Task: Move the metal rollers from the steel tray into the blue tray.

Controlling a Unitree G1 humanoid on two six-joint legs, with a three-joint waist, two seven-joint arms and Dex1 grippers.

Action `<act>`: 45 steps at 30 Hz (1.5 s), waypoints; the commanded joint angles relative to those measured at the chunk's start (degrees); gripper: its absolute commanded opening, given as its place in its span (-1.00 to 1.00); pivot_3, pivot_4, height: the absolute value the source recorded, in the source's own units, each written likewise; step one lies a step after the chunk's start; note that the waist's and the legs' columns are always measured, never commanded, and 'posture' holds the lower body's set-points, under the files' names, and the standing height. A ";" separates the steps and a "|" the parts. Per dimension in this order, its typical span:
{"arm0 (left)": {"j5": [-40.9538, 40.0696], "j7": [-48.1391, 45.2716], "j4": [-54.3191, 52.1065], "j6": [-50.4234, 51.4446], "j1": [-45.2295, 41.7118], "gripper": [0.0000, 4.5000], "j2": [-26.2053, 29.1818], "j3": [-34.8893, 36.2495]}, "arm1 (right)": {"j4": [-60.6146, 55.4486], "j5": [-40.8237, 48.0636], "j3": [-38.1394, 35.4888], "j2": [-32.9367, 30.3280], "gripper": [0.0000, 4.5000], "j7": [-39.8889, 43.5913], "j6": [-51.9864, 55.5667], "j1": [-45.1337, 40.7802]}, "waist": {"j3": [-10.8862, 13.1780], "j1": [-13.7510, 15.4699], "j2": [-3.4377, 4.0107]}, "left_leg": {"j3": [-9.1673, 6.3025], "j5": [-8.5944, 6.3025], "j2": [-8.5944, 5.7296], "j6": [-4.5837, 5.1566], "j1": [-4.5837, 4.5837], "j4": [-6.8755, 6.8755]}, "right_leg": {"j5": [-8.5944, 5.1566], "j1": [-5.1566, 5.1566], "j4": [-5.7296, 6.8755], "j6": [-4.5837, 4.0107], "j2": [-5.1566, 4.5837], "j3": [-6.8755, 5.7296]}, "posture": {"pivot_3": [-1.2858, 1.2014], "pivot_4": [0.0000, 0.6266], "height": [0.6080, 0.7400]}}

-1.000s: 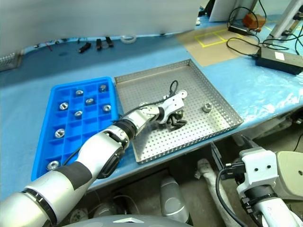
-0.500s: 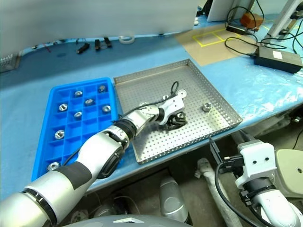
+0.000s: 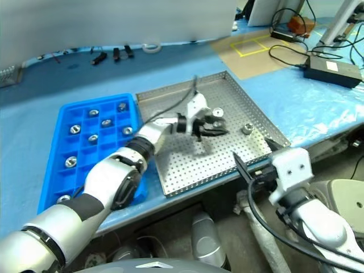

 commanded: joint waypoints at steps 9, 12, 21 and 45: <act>-6.55 5.77 -42.56 21.20 20.94 -0.17 13.09 0.68 | 20.08 -3.20 12.82 1.11 1.00 18.90 -2.88 -26.13 | 0.19 15.27 0.25 | -0.54 0.05 0.40 0.07 -0.43 0.54 | -0.15 -0.11 0.92 -0.42 0.04 -0.66 | 0.01 -0.52 1.00; -7.37 10.36 -51.92 25.63 27.11 -0.17 16.50 2.63 | 26.49 -4.87 17.66 3.56 1.00 24.72 -4.95 -33.03 | 0.20 20.52 0.39 | -0.53 0.09 0.60 0.01 -0.36 0.59 | -0.19 -0.11 1.07 -0.58 0.21 -0.66 | 0.06 -0.52 1.00; -10.65 16.82 -66.24 33.34 36.67 -0.17 21.39 3.64 | 33.90 -8.10 21.41 7.96 1.00 32.11 -7.94 -39.32 | 0.25 30.29 0.49 | -0.26 0.44 0.82 -0.98 -0.26 0.50 | -0.75 -0.30 2.01 -1.63 0.43 -0.79 | 0.15 -0.52 1.00; -13.35 17.44 -62.56 36.52 35.46 0.98 25.11 -0.33 | 30.37 -10.31 18.43 9.49 1.00 30.12 -6.53 -34.44 | 0.23 29.99 0.47 | -0.47 2.28 2.06 -3.03 0.08 -1.70 | -0.55 -1.37 2.32 -1.71 2.17 -0.51 | 0.07 -0.52 1.00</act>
